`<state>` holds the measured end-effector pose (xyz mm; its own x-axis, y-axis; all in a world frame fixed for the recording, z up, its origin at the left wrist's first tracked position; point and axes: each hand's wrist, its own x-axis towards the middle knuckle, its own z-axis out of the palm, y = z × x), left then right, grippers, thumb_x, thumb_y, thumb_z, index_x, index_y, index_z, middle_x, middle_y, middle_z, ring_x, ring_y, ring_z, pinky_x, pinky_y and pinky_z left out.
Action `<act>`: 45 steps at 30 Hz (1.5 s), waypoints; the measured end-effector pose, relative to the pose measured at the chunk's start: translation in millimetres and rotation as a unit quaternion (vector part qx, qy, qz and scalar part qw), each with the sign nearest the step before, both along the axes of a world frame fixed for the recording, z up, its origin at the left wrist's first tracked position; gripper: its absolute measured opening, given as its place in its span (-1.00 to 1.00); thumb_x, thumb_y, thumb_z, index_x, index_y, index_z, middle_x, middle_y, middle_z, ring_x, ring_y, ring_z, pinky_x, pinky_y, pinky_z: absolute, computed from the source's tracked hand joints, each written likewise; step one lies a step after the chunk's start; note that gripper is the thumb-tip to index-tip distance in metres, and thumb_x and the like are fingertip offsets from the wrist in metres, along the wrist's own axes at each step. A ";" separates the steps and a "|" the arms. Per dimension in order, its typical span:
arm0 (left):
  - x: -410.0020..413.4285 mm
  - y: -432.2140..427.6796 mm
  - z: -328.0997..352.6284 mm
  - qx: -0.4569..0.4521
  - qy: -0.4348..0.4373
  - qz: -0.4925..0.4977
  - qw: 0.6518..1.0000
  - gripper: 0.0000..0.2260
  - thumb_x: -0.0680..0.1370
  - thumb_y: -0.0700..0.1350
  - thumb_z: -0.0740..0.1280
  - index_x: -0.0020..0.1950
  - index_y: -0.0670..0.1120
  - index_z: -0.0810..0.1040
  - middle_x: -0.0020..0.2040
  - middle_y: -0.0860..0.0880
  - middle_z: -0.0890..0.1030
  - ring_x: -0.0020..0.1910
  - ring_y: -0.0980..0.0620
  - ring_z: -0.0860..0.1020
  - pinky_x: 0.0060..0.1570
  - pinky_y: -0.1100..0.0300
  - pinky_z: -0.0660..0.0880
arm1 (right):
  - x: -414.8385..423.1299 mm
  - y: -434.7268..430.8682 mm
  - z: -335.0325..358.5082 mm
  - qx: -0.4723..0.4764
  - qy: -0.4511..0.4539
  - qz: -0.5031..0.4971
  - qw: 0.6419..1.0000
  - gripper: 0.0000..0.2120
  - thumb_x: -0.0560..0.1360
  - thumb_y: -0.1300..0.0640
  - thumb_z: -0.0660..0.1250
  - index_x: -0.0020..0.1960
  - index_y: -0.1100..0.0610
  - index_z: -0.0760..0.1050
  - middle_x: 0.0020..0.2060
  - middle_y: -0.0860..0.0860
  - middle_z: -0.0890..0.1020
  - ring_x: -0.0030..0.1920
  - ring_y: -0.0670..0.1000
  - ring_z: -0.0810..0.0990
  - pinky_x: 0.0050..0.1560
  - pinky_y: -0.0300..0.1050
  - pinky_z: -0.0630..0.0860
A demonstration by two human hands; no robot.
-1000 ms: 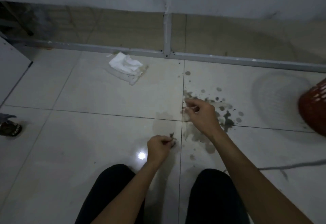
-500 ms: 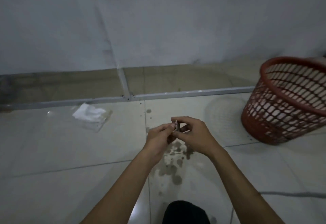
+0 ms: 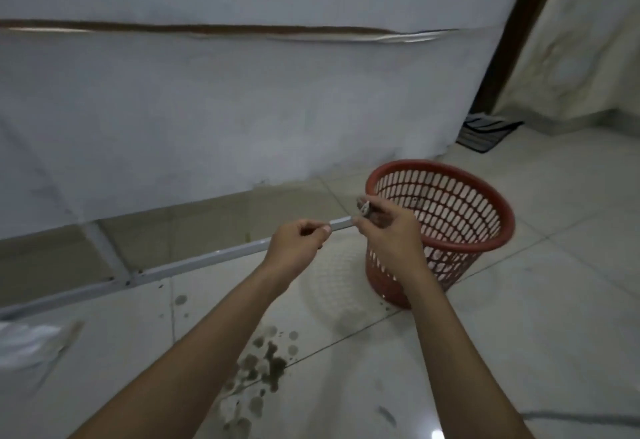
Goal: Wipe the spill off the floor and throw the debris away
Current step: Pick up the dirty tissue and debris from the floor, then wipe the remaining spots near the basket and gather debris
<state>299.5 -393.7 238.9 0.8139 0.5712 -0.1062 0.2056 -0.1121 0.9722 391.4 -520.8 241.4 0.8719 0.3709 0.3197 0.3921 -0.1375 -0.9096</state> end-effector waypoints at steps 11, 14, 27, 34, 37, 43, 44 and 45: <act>83.7 -11.1 32.1 0.232 0.038 -0.081 0.969 -0.66 0.49 -0.08 0.34 0.26 -0.12 0.49 0.27 -0.07 0.53 0.23 -0.03 0.49 0.27 0.11 0.39 | 96.0 -30.3 42.5 -0.104 -0.039 -0.170 0.979 -0.86 0.44 0.15 0.42 -0.03 0.16 0.61 -0.18 0.04 0.62 -0.24 -0.06 0.55 -0.25 -0.27 0.45; 95.9 -12.5 38.3 0.289 0.041 -0.086 0.953 -0.58 0.48 -0.05 0.36 0.31 -0.13 0.45 0.34 -0.08 0.48 0.32 -0.05 0.43 0.32 0.10 0.33 | 115.0 -41.1 41.1 -0.163 -0.014 -0.208 0.964 -0.82 0.47 0.12 0.39 0.01 0.19 0.59 -0.11 0.10 0.65 -0.26 -0.04 0.53 -0.29 -0.30 0.39; 78.5 30.8 28.1 0.340 0.134 -0.101 0.925 -0.37 0.43 0.10 0.37 0.43 -0.06 0.27 0.45 -0.11 0.32 0.41 -0.12 0.31 0.36 0.03 0.28 | 85.5 -21.3 31.3 -0.334 -0.034 -0.067 0.940 -0.51 0.53 0.02 0.23 0.41 0.17 0.29 0.28 0.15 0.52 0.12 0.09 0.57 0.09 -0.14 0.39; 4.4 98.9 8.5 0.330 0.160 -0.035 0.930 -0.38 0.43 0.06 0.39 0.42 -0.09 0.29 0.44 -0.12 0.35 0.39 -0.09 0.33 0.33 0.12 0.28 | 21.8 63.0 38.5 -0.298 -0.100 0.072 0.947 -0.50 0.50 0.07 0.28 0.41 0.15 0.32 0.33 0.11 0.48 0.35 0.07 0.41 0.34 -0.14 0.28; -36.2 133.7 -7.3 0.319 0.194 0.002 0.928 -0.38 0.42 0.08 0.39 0.42 -0.07 0.31 0.41 -0.14 0.38 0.38 -0.11 0.36 0.31 0.11 0.31 | -7.9 104.8 30.0 -0.293 -0.096 0.125 0.943 -0.50 0.50 0.09 0.29 0.41 0.13 0.32 0.33 0.10 0.48 0.33 0.06 0.44 0.31 -0.16 0.31; -107.8 194.0 -48.4 0.280 0.242 0.043 0.928 -0.38 0.45 0.09 0.37 0.44 -0.09 0.28 0.43 -0.12 0.36 0.37 -0.10 0.37 0.30 0.12 0.32 | -65.0 185.1 1.6 -0.301 -0.096 0.208 0.926 -0.52 0.50 0.09 0.28 0.40 0.10 0.33 0.29 0.10 0.51 0.25 0.09 0.50 0.26 -0.13 0.36; -117.7 202.6 -56.3 0.272 0.248 0.050 0.929 -0.38 0.45 0.09 0.37 0.44 -0.09 0.27 0.44 -0.12 0.34 0.37 -0.10 0.36 0.31 0.12 0.31 | -74.3 196.8 -3.1 -0.307 -0.099 0.219 0.921 -0.52 0.50 0.08 0.27 0.40 0.09 0.33 0.27 0.11 0.53 0.19 0.10 0.54 0.22 -0.11 0.39; -135.9 217.1 -66.8 0.259 0.254 0.061 0.930 -0.38 0.46 0.08 0.37 0.44 -0.10 0.27 0.44 -0.12 0.35 0.36 -0.10 0.38 0.30 0.12 0.32 | -89.3 218.3 -12.1 -0.314 -0.103 0.233 0.915 -0.52 0.50 0.08 0.27 0.40 0.08 0.33 0.25 0.12 0.55 0.12 0.11 0.57 0.19 -0.10 0.42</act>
